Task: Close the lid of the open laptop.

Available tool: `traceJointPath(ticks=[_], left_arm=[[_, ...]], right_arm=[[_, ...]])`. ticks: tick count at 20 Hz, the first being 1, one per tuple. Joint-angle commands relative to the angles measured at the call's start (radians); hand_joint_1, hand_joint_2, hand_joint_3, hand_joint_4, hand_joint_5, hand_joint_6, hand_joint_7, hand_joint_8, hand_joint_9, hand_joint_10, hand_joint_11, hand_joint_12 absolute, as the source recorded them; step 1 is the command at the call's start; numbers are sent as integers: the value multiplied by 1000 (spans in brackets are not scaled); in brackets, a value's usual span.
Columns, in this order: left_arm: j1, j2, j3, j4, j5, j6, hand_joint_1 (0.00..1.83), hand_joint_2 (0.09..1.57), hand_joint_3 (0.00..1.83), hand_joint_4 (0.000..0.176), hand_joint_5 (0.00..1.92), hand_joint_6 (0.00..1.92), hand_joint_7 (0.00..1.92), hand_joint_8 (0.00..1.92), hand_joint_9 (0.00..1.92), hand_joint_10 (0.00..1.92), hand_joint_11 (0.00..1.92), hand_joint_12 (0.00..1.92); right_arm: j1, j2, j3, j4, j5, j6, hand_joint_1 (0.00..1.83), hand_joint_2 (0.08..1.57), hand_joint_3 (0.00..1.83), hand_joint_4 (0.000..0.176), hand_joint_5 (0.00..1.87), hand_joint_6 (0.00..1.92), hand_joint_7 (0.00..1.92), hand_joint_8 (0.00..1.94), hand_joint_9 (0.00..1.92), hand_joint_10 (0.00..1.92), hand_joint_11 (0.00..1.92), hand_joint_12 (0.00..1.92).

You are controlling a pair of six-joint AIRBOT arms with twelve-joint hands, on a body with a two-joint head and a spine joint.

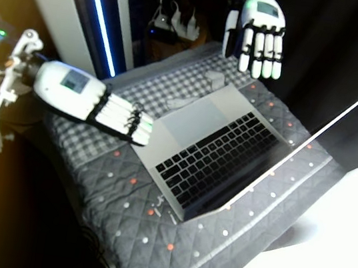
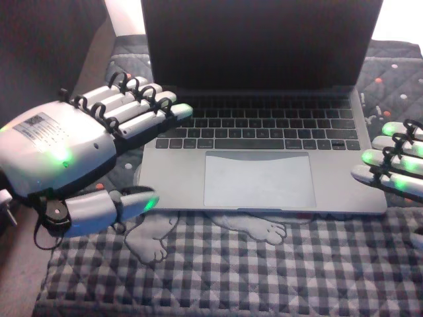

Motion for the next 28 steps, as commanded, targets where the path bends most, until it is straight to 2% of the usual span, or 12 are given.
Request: traceJointPath(ticks=[1, 2, 5, 8, 10, 15, 18, 20, 21, 22, 25, 28], left_arm=[[-14, 1, -4, 5, -109, 1, 228, 1481, 39, 25, 4, 62, 0, 0, 0, 0, 0, 0], [-14, -2, -4, 6, -103, 1, 270, 1484, 26, 17, 8, 52, 0, 0, 0, 0, 0, 0], [-15, -12, -6, 9, -76, 0, 213, 1497, 12, 40, 0, 1, 24, 6, 0, 0, 0, 0], [-6, -30, -1, 33, -42, -40, 255, 1488, 2, 6, 36, 12, 55, 12, 4, 1, 10, 7], [11, -46, 0, 34, -21, -45, 147, 1507, 0, 0, 82, 7, 113, 12, 69, 17, 0, 414], [43, -95, 21, 34, 45, -83, 423, 1444, 0, 0, 187, 19, 180, 13, 115, 27, 0, 459], [62, -123, 35, 34, 77, -112, 318, 1460, 0, 0, 166, 13, 158, 6, 113, 15, 0, 330], [77, -130, 39, 34, 77, -129, 211, 1482, 5, 0, 179, 7, 184, 5, 146, 20, 0, 382], [79, -131, 39, 34, 77, -134, 202, 1479, 3, 0, 175, 5, 169, 0, 131, 13, 0, 381], [79, -131, 39, 34, 76, -134, 243, 1471, 0, 0, 180, 6, 165, 0, 131, 12, 0, 379], [79, -129, 36, 37, 68, -134, 223, 1486, 1, 0, 156, 2, 164, 0, 111, 1, 0, 180], [79, -128, 39, 42, 72, -134, 191, 1495, 1, 0, 139, 6, 145, 3, 94, 7, 0, 128]], right_arm=[[13, 5, 2, 4, 113, -3, 54, 1452, 56, 0, 0, 0, 0, 0, 0, 0, 0, 0], [16, 5, 2, 4, 113, -3, 54, 1453, 53, 0, 0, 0, 0, 0, 0, 0, 0, 0], [20, 5, 3, 3, 113, -3, 57, 1473, 29, 0, 0, 0, 0, 0, 0, 0, 0, 0], [44, 1, 4, 3, 114, -3, 11, 1493, 16, 0, 0, 0, 0, 0, 0, 0, 0, 0], [79, -13, 12, -10, 114, -3, 0, 1464, 0, 0, 0, 0, 0, 0, 0, 0, 0, 0], [136, -21, 19, -24, 114, -3, 31, 1469, 2, 0, 0, 0, 0, 0, 0, 0, 0, 0], [158, -21, 22, -26, 122, -3, 16, 1469, 2, 0, 0, 0, 0, 0, 0, 0, 0, 0], [175, -21, 24, -26, 136, -3, 21, 1456, 0, 25, 0, 0, 0, 0, 0, 0, 0, 0], [185, -20, 24, -26, 138, -3, 55, 1430, 0, 73, 0, 0, 0, 0, 0, 0, 0, 0], [201, -21, 27, -27, 142, -3, 61, 1417, 0, 98, 0, 0, 0, 0, 0, 0, 0, 0], [267, -29, 39, -41, 144, -3, 38, 1417, 0, 84, 0, 0, 0, 0, 0, 0, 15, 15], [353, -59, 71, -49, 142, -2, 81, 1408, 0, 42, 0, 0, 0, 0, 0, 0, 0, 0]])
